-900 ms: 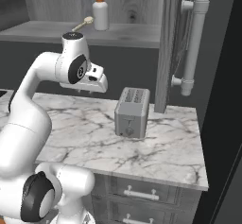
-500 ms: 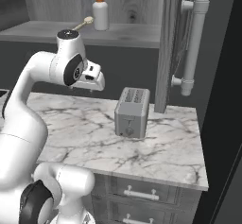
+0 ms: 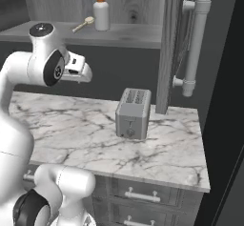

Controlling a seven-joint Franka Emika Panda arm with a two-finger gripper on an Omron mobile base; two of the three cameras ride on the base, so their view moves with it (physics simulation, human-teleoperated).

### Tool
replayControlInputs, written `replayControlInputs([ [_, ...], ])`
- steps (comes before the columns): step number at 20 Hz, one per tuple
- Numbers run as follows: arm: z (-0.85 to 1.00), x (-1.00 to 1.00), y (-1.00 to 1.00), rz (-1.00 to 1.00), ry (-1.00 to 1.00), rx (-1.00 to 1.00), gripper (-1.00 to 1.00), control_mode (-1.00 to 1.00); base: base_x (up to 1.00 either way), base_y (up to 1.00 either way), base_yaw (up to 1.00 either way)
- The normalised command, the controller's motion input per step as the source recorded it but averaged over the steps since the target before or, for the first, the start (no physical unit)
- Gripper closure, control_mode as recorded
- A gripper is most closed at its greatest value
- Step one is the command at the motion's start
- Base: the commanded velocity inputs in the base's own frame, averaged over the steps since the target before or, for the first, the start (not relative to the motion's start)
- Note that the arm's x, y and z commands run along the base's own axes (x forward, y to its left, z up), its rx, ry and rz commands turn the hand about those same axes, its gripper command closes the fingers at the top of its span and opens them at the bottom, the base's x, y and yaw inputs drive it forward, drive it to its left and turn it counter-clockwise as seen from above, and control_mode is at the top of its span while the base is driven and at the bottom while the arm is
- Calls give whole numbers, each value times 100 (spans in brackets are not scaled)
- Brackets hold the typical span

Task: Locate and retrieve the dish brush and soap dispenser from the cabinet. Place them next to the sink.

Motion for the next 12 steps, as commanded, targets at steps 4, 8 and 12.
replayControlInputs([
  [4, 51, 0, 42, -1, -2, -3, -100, -100, 0, 0, 0],
  [8, 48, 0, 35, -1, -15, -7, -100, -100, 0, 0, 0],
  [12, 42, -3, 22, -2, -19, -3, -100, -100, 0, 0, 0],
])
